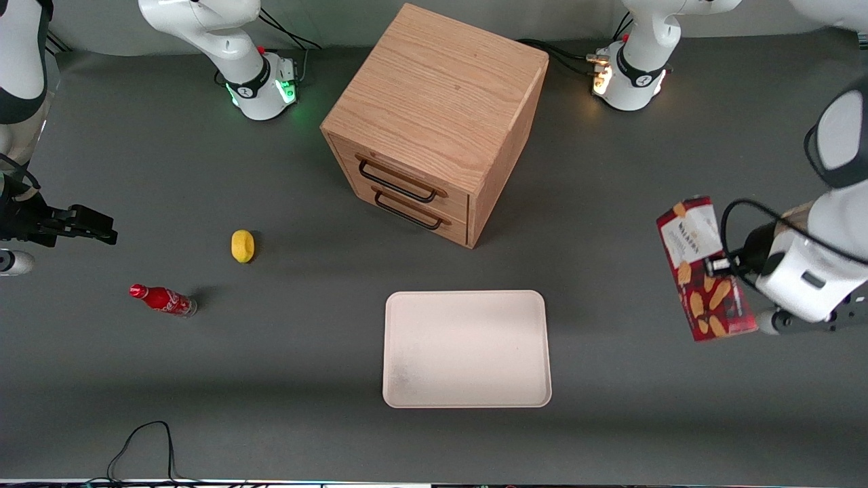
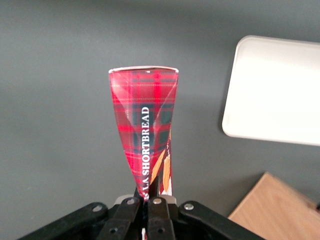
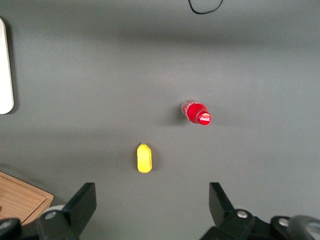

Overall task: Place red cookie box on tray
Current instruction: 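Lift the box upright with the left gripper and carry it toward the tray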

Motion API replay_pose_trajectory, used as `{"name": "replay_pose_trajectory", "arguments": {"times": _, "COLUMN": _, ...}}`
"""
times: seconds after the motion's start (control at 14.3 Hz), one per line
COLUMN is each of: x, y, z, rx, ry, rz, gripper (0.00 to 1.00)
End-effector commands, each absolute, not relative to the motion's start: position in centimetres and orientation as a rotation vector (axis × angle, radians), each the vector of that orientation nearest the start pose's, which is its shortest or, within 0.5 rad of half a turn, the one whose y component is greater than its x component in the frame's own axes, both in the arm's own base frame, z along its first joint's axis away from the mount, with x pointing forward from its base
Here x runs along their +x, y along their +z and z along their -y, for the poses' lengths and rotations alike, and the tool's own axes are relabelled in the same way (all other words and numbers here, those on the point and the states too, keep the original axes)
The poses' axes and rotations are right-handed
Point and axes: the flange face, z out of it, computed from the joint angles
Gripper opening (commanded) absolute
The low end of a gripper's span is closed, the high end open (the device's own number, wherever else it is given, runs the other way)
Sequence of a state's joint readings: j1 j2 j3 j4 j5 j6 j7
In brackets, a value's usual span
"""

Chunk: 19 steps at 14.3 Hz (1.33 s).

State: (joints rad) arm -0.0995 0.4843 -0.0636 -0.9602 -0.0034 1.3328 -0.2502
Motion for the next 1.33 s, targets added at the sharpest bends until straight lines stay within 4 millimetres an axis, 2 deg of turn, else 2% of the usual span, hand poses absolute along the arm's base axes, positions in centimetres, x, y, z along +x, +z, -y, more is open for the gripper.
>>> {"name": "replay_pose_trajectory", "arguments": {"times": 0.0, "x": 64.8, "y": 61.7, "z": 9.3, "rx": -3.146, "ry": 0.190, "rz": -0.011, "gripper": 0.00}}
{"name": "replay_pose_trajectory", "arguments": {"times": 0.21, "x": 64.9, "y": 61.8, "z": 10.2, "rx": -3.162, "ry": 0.154, "rz": -0.056, "gripper": 0.00}}
{"name": "replay_pose_trajectory", "arguments": {"times": 0.42, "x": 65.5, "y": 61.5, "z": 13.7, "rx": -3.205, "ry": 0.077, "rz": -0.143, "gripper": 0.00}}
{"name": "replay_pose_trajectory", "arguments": {"times": 0.49, "x": 65.7, "y": 61.1, "z": 15.1, "rx": -3.211, "ry": 0.059, "rz": -0.173, "gripper": 0.00}}
{"name": "replay_pose_trajectory", "arguments": {"times": 0.7, "x": 65.4, "y": 59.5, "z": 21.2, "rx": -3.203, "ry": 0.033, "rz": -0.244, "gripper": 0.00}}
{"name": "replay_pose_trajectory", "arguments": {"times": 0.91, "x": 64.2, "y": 59.2, "z": 27.2, "rx": -3.222, "ry": -0.034, "rz": -0.204, "gripper": 0.00}}
{"name": "replay_pose_trajectory", "arguments": {"times": 1.05, "x": 63.3, "y": 58.7, "z": 30.4, "rx": -3.233, "ry": -0.041, "rz": -0.099, "gripper": 0.00}}
{"name": "replay_pose_trajectory", "arguments": {"times": 1.12, "x": 63.1, "y": 58.4, "z": 31.2, "rx": -3.230, "ry": -0.036, "rz": -0.087, "gripper": 0.00}}
{"name": "replay_pose_trajectory", "arguments": {"times": 1.26, "x": 63.3, "y": 57.8, "z": 31.3, "rx": -3.230, "ry": -0.034, "rz": -0.089, "gripper": 0.00}}
